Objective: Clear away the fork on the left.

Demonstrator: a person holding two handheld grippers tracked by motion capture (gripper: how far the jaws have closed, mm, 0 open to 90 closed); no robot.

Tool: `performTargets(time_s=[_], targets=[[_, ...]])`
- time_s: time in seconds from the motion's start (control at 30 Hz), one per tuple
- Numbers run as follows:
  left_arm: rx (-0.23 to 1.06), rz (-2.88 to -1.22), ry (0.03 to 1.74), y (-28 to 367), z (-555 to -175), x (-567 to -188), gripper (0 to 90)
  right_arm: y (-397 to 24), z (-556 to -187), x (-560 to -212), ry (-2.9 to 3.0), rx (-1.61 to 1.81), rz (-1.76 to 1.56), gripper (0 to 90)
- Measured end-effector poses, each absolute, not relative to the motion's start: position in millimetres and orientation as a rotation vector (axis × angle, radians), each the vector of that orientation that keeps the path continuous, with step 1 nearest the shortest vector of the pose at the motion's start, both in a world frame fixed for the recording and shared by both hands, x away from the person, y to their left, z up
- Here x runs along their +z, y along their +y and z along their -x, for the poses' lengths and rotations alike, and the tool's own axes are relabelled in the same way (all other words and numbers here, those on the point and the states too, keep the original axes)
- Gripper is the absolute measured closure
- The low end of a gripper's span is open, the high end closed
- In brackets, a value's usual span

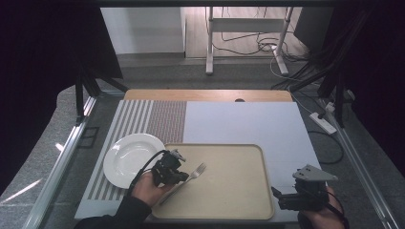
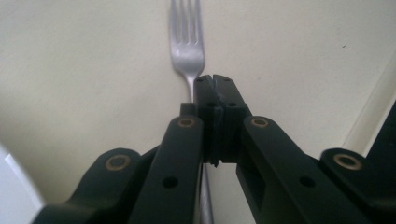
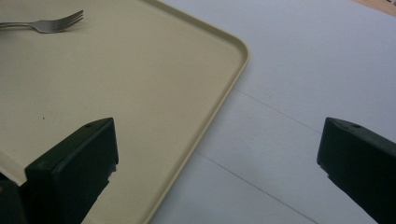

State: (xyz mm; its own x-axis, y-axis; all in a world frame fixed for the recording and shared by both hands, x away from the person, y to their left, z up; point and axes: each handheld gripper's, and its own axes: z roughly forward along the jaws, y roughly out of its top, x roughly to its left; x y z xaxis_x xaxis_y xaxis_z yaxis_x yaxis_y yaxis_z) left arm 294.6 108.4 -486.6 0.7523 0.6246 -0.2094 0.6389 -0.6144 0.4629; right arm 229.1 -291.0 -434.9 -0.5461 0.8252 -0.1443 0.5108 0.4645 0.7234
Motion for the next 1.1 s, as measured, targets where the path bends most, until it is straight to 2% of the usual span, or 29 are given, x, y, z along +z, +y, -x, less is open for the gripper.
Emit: performTargets(time_s=[0.23,0.33,0.63,1.1], targets=[[-0.051,-2.528,0.906,89,-300,-499,88.8,-292,-230,-436,2.233,0.87,-1.118,0.0],[-0.015,-2.603,0.893,81,-302,-507,88.8,-292,-230,-436,2.232,0.872,-1.119,0.0],[-0.006,-2.593,0.945,87,-306,-507,88.9,-292,-230,-436,2.236,0.868,-1.115,0.0],[0.034,-2.541,1.14,123,-317,-507,88.8,-290,-229,-436,2.244,0.859,-1.106,0.0]])
